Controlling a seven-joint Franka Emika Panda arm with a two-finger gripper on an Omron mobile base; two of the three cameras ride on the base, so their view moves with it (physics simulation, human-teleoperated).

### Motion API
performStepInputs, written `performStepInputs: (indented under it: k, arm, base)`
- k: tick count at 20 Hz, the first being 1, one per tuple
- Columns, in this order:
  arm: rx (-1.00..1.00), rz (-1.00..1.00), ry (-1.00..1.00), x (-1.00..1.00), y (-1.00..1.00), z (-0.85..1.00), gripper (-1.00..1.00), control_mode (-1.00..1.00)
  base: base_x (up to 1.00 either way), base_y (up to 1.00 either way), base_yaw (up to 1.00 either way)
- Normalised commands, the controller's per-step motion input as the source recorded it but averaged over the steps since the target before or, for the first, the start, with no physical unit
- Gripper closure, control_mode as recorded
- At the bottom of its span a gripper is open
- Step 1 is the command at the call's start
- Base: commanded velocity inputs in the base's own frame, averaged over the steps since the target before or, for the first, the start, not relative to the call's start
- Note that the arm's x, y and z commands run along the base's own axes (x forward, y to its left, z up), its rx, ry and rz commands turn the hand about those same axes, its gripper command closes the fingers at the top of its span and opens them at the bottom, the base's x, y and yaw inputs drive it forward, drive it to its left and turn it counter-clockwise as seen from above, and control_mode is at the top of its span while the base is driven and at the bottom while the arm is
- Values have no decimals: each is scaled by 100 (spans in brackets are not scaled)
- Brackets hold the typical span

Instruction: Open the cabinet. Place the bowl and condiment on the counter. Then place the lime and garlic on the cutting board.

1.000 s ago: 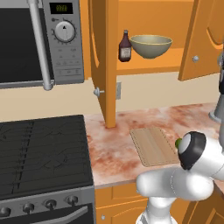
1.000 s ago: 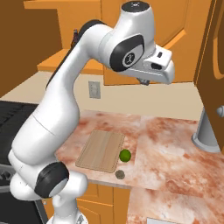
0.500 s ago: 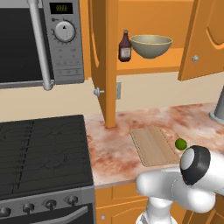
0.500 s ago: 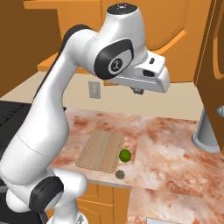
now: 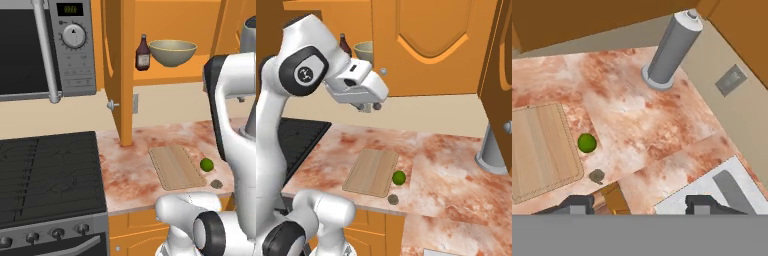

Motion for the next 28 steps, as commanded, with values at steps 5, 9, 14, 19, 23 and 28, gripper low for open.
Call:
performStepInputs:
  k: [5, 9, 14, 19, 23, 28]
  arm:
    - [-18, -1, 0, 0, 93, 0, -100, -100]
    - [-10, 0, 0, 6, 75, 6, -100, -100]
    - [-1, 2, -2, 29, 36, 22, -100, -100]
    - [0, 6, 0, 51, 9, 33, -100, -100]
    - [0, 7, 0, 45, 0, 38, -100, -100]
    - [-4, 4, 0, 28, 0, 16, -100, -100]
  base:
    - [0, 0, 0]
    - [0, 0, 0]
    - [0, 0, 0]
    - [0, 0, 0]
    - [0, 0, 0]
    - [0, 0, 0]
